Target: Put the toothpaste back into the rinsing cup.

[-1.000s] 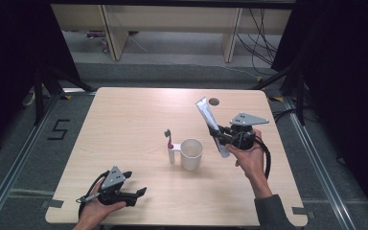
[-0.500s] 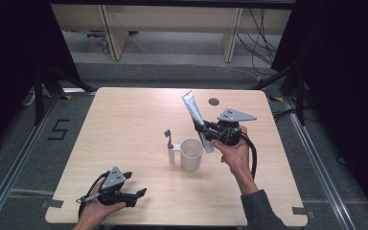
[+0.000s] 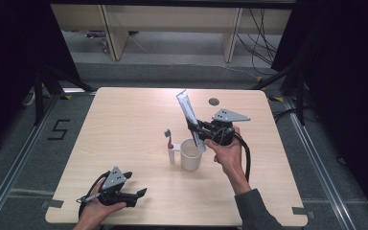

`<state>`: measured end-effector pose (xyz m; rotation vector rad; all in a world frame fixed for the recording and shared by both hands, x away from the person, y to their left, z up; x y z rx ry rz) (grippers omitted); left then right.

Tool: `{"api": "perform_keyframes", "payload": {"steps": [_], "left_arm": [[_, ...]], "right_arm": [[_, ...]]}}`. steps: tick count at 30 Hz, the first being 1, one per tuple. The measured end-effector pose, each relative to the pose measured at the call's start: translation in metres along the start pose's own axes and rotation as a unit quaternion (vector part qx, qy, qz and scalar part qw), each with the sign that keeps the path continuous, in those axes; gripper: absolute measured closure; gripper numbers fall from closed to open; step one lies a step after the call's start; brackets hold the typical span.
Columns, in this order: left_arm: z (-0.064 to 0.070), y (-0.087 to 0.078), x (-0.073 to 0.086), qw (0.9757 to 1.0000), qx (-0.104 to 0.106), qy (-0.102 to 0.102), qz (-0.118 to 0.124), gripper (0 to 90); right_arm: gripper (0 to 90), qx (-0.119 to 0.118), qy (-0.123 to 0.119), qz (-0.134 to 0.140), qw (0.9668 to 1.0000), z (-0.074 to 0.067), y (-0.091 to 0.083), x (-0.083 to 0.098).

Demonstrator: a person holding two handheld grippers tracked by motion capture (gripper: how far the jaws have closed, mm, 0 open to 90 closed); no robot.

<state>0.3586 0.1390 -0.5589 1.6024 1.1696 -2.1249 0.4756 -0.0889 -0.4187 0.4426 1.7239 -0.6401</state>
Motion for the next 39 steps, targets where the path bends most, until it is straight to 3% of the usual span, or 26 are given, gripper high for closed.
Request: {"api": "perform_keyframes", "payload": {"steps": [2, 3, 6, 11, 14, 15, 16, 19, 23, 24, 25, 29, 32, 36, 39], "left_arm": [[0.000, 0.000, -0.001, 1.0000, 0.000, 0.000, 0.002, 16.9], [0.000, 0.000, 0.000, 1.0000, 0.001, 0.000, 0.000, 16.9], [0.001, 0.000, 0.000, 1.0000, 0.003, 0.000, 0.003, 17.0], [0.001, 0.000, 0.000, 1.0000, 0.003, -0.001, 0.004, 16.9], [0.001, 0.000, -0.001, 1.0000, 0.002, -0.001, 0.005, 16.9], [-0.001, -0.001, 0.001, 0.9999, 0.001, 0.011, -0.007, 16.9], [0.002, 0.000, 0.000, 1.0000, 0.003, -0.001, 0.004, 16.9], [0.001, 0.000, -0.001, 1.0000, 0.001, 0.000, 0.005, 16.9], [0.001, 0.000, 0.000, 1.0000, 0.003, 0.002, 0.002, 16.9], [0.001, 0.000, -0.001, 1.0000, 0.003, 0.002, 0.002, 17.0], [0.001, 0.000, 0.000, 1.0000, 0.004, 0.002, 0.002, 16.9], [0.001, 0.000, 0.000, 1.0000, 0.004, 0.001, 0.004, 16.9], [0.001, -0.001, 0.000, 1.0000, 0.002, 0.002, 0.000, 17.0], [0.001, 0.000, 0.000, 1.0000, 0.003, 0.001, 0.003, 16.9], [0.002, 0.000, 0.001, 1.0000, 0.001, 0.000, 0.002, 17.0]], "right_arm": [[76.6, -0.003, 0.016, -0.002, 0.9999, -0.004, 0.003, 0.003], [76.6, -0.002, -0.002, -0.001, 1.0000, -0.001, 0.005, 0.004], [76.6, 0.001, 0.012, -0.006, 0.9999, -0.003, 0.011, 0.010], [76.6, 0.007, -0.001, -0.009, 0.9999, 0.001, 0.015, 0.019], [76.5, -0.002, 0.014, -0.011, 0.9998, -0.003, 0.017, 0.025], [76.5, -0.005, 0.008, -0.011, 0.9999, -0.002, 0.018, 0.026], [76.5, 0.001, 0.006, -0.018, 0.9998, -0.003, 0.018, 0.030], [76.5, -0.007, -0.003, -0.020, 0.9998, -0.003, 0.020, 0.035], [76.4, -0.003, 0.008, -0.028, 0.9996, -0.004, 0.020, 0.043], [76.4, -0.010, -0.005, -0.027, 0.9996, -0.002, 0.021, 0.044], [76.4, -0.009, 0.004, -0.031, 0.9995, -0.003, 0.022, 0.046], [76.3, -0.009, -0.012, -0.039, 0.9991, -0.002, 0.023, 0.052], [76.2, -0.010, -0.004, -0.046, 0.9989, -0.004, 0.024, 0.057], [76.2, -0.021, -0.017, -0.043, 0.9987, -0.004, 0.025, 0.059], [76.1, -0.013, -0.009, -0.052, 0.9985, -0.005, 0.021, 0.061]]}}
Point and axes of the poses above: each handheld gripper's, and its own axes: y roughly forward along the jaws, x roughly out of its underside, z roughly to its right, the point moved 8 cm from there along y, roughly forward along the jaws, and after that the axes turned 6 degrees about z, right-handed, at the moved point
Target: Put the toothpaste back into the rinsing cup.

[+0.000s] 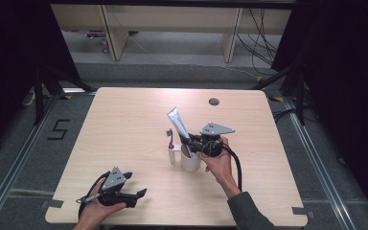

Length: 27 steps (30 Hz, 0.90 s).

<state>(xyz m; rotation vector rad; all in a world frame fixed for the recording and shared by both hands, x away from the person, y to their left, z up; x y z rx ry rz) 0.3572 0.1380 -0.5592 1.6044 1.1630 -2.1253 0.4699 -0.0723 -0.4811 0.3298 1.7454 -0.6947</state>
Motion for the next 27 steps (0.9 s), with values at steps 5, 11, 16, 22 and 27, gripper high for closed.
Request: {"api": "perform_keyframes", "payload": {"steps": [5, 11, 16, 22, 27], "left_arm": [[0.000, 0.000, 0.000, 1.0000, 0.000, 0.003, -0.003, 17.0], [0.000, 0.000, 0.000, 1.0000, 0.000, 0.001, 0.000, 17.0], [0.000, 0.000, 0.000, 1.0000, 0.000, 0.003, 0.000, 17.0], [0.000, -0.001, -0.001, 1.0000, 0.001, 0.002, 0.000, 17.0], [0.000, -0.001, -0.001, 1.0000, -0.003, 0.004, -0.001, 17.0]], "right_arm": [[75.9, -0.001, -0.023, -0.009, 0.9997, -0.002, -0.003, 0.001], [75.6, -0.004, -0.038, -0.019, 0.9991, -0.002, -0.004, 0.003], [75.7, 0.014, -0.055, -0.041, 0.9976, 0.000, -0.006, 0.011], [75.9, 0.008, -0.056, -0.078, 0.9953, -0.003, -0.008, 0.025], [75.7, 0.013, -0.061, -0.085, 0.9944, -0.004, -0.011, 0.026]]}}
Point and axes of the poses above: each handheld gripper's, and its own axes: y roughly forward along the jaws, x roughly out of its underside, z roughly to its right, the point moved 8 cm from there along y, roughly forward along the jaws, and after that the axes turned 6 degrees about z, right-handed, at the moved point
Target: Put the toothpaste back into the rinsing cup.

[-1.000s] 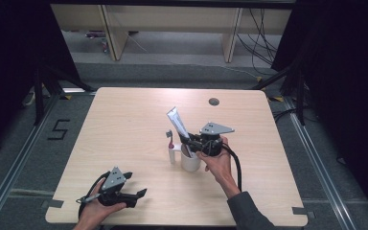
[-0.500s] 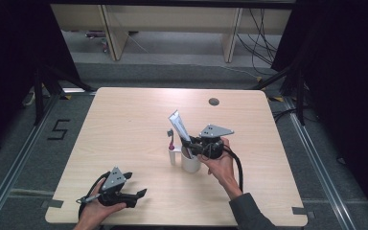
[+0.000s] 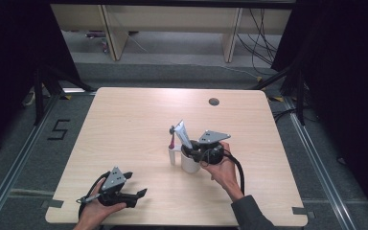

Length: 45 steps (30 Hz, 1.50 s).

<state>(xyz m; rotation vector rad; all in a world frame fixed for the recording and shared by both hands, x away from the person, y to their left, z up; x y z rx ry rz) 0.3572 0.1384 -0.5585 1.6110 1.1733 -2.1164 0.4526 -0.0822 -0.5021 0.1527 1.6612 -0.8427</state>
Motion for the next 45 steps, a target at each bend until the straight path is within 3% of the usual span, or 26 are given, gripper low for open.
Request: {"api": "perform_keyframes", "payload": {"steps": [2, 11, 12, 13, 15, 16, 19, 21, 30, 31, 37, 39, 40, 42, 45], "left_arm": [[0.000, 0.000, 0.000, 1.0000, 0.001, -0.001, 0.002, 17.0], [0.000, 0.000, 0.000, 1.0000, 0.000, 0.000, 0.002, 17.1], [0.000, -0.001, 0.000, 1.0000, 0.001, 0.000, -0.003, 17.1], [0.000, -0.001, 0.000, 1.0000, 0.001, 0.000, -0.002, 17.0], [0.000, 0.000, -0.001, 1.0000, 0.003, 0.000, 0.001, 17.1], [0.000, 0.000, 0.000, 1.0000, 0.003, -0.001, 0.000, 17.0], [0.000, -0.001, -0.001, 1.0000, 0.002, 0.001, 0.000, 17.1], [0.001, -0.001, -0.001, 1.0000, 0.004, 0.001, 0.000, 17.0], [0.001, -0.001, -0.001, 1.0000, 0.002, 0.000, 0.001, 17.1], [0.000, 0.000, -0.001, 1.0000, 0.003, 0.001, 0.001, 17.1], [0.000, 0.000, -0.001, 1.0000, 0.003, 0.001, 0.001, 17.1], [0.000, -0.001, 0.000, 1.0000, 0.002, 0.001, -0.002, 17.1], [0.001, -0.001, 0.000, 1.0000, 0.003, 0.001, -0.002, 17.1], [0.000, -0.001, 0.000, 1.0000, 0.000, 0.000, -0.001, 17.1], [0.001, -0.001, -0.001, 1.0000, 0.003, -0.002, 0.002, 17.1]], "right_arm": [[75.5, -0.001, -0.010, 0.003, 0.9999, 0.001, -0.001, 0.000], [71.7, -0.007, 0.001, -0.012, 0.9999, -0.003, -0.003, 0.007], [71.1, -0.006, -0.009, -0.007, 0.9999, -0.001, -0.003, 0.007], [70.0, -0.005, 0.005, -0.010, 0.9999, -0.003, -0.004, 0.007], [68.6, -0.005, 0.005, -0.012, 0.9999, -0.004, -0.005, 0.006], [67.1, -0.001, -0.005, -0.005, 1.0000, -0.002, -0.005, 0.005], [62.9, -0.007, 0.015, -0.007, 0.9998, -0.004, -0.008, 0.004], [61.2, -0.006, 0.007, -0.001, 1.0000, -0.003, -0.009, 0.002], [57.1, -0.002, 0.043, 0.027, 0.9987, 0.001, -0.026, -0.009], [56.6, 0.000, 0.033, 0.033, 0.9989, 0.003, -0.028, -0.010], [52.6, 0.000, 0.038, 0.045, 0.9983, 0.007, -0.037, -0.012], [51.1, 0.012, 0.041, 0.048, 0.9979, 0.009, -0.040, -0.012], [50.6, 0.010, 0.055, 0.044, 0.9975, 0.007, -0.041, -0.011], [49.7, 0.013, 0.046, 0.045, 0.9979, 0.010, -0.044, -0.011], [48.7, 0.010, 0.054, 0.052, 0.9972, 0.009, -0.046, -0.011]]}}
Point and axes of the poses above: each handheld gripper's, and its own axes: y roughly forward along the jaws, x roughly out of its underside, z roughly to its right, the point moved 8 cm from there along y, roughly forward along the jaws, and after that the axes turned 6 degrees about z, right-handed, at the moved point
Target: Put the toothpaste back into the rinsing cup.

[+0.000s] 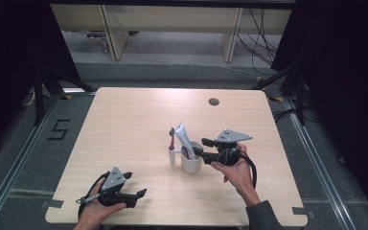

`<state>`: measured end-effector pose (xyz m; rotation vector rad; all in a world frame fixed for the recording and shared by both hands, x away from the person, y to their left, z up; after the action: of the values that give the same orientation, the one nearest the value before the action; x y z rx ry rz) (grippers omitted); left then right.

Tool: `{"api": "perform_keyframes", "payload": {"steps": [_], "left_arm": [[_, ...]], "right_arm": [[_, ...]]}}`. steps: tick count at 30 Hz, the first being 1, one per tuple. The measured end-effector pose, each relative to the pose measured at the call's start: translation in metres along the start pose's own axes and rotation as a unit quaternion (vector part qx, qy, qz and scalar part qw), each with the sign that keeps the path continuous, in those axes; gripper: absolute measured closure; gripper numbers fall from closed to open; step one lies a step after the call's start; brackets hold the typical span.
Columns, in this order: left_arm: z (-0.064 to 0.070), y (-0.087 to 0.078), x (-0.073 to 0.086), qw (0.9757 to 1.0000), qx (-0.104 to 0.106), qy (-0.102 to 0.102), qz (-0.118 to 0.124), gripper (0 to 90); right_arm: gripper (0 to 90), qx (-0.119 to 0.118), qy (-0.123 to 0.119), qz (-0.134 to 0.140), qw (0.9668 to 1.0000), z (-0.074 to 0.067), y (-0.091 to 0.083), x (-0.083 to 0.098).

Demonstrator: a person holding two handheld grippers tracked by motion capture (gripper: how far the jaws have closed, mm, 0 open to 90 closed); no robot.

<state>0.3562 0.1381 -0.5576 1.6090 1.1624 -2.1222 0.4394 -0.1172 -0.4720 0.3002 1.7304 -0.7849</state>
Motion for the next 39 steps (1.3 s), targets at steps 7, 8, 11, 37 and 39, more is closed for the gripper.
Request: {"api": "perform_keyframes", "payload": {"steps": [7, 8, 11, 37, 39], "left_arm": [[0.000, 0.000, 0.000, 1.0000, -0.001, -0.001, 0.001, 17.1], [-0.001, 0.000, 0.000, 1.0000, -0.001, 0.001, -0.002, 17.1], [-0.002, -0.001, 0.001, 1.0000, -0.004, 0.004, -0.006, 17.1], [-0.003, -0.003, 0.001, 0.9999, -0.010, -0.003, -0.002, 17.1], [-0.004, -0.003, 0.001, 0.9999, -0.009, -0.004, -0.001, 17.0]], "right_arm": [[45.4, 0.011, 0.005, -0.001, 0.9999, 0.006, -0.009, 0.003], [45.1, 0.013, 0.008, 0.001, 0.9999, 0.006, -0.010, 0.003], [43.6, 0.021, 0.017, -0.006, 0.9996, 0.008, -0.015, 0.005], [33.3, 0.046, 0.037, 0.010, 0.9982, 0.033, -0.035, 0.016], [32.5, 0.054, 0.034, 0.012, 0.9979, 0.037, -0.037, 0.017]]}}
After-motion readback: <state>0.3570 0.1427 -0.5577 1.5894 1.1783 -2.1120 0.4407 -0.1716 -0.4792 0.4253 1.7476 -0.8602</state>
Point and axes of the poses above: each handheld gripper's, and its own axes: y roughly forward along the jaws, x roughly out of its underside, z roughly to its right, the point moved 8 cm from there along y, roughly forward along the jaws, and after that the axes turned 6 degrees about z, right-handed, at the moved point
